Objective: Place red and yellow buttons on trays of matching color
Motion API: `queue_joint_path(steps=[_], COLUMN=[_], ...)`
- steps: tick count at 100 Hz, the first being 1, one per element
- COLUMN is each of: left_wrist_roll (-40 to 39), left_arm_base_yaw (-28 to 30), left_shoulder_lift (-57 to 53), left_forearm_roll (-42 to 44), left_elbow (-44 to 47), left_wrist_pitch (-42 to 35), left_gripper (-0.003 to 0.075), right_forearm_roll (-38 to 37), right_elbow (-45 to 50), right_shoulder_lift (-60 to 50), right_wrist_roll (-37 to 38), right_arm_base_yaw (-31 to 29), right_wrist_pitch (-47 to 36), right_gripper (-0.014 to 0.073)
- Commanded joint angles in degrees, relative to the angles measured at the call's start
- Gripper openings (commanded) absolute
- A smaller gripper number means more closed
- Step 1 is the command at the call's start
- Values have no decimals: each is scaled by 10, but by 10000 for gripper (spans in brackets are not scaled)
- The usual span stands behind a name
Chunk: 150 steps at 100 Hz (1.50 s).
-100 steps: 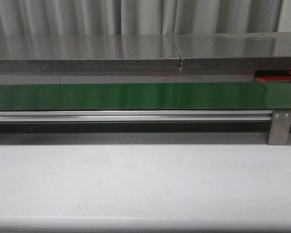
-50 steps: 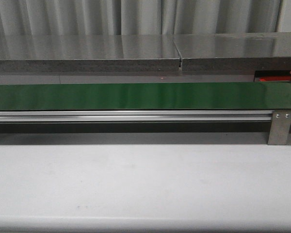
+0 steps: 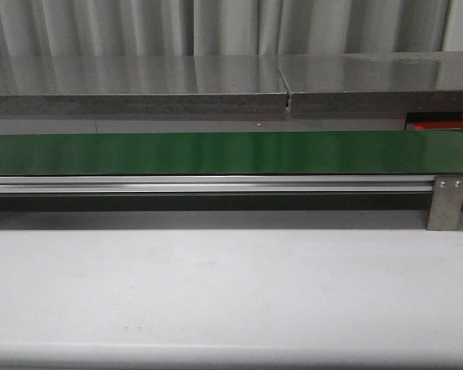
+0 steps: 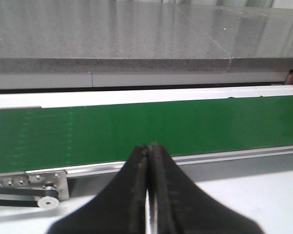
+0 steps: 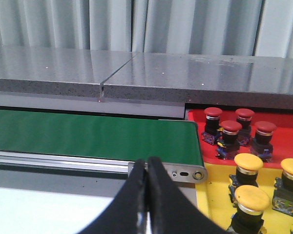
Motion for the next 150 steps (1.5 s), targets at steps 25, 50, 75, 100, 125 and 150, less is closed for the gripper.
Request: queue_joint_path(steps=[25, 50, 75, 100, 125, 150], left_wrist_roll=[-167, -292, -310, -321, -321, -321], left_arm_base_yaw=[15, 42, 43, 44, 44, 44], left_shoulder_lift=[-125, -225, -289, -318, -318, -318], left_forearm_roll=[197, 298, 313, 331, 326, 326], left_elbow=[69, 163, 237, 250, 250, 250], left_wrist_pitch=[-128, -133, -172, -164, -164, -164], left_gripper=[-19, -19, -19, -19, -19, -19], right_forearm_roll=[-8, -8, -8, -8, -8, -8], right_elbow=[-10, -10, -10, -10, -10, -10], right_shoulder_lift=[-1, -1, -1, -1, -1, -1], right_wrist_roll=[0, 0, 0, 0, 0, 0], right_arm_base_yaw=[0, 0, 0, 0, 0, 0], right_wrist_pitch=[-48, -48, -48, -48, -48, -48], right_gripper=[-67, -67, -67, -67, -67, -67])
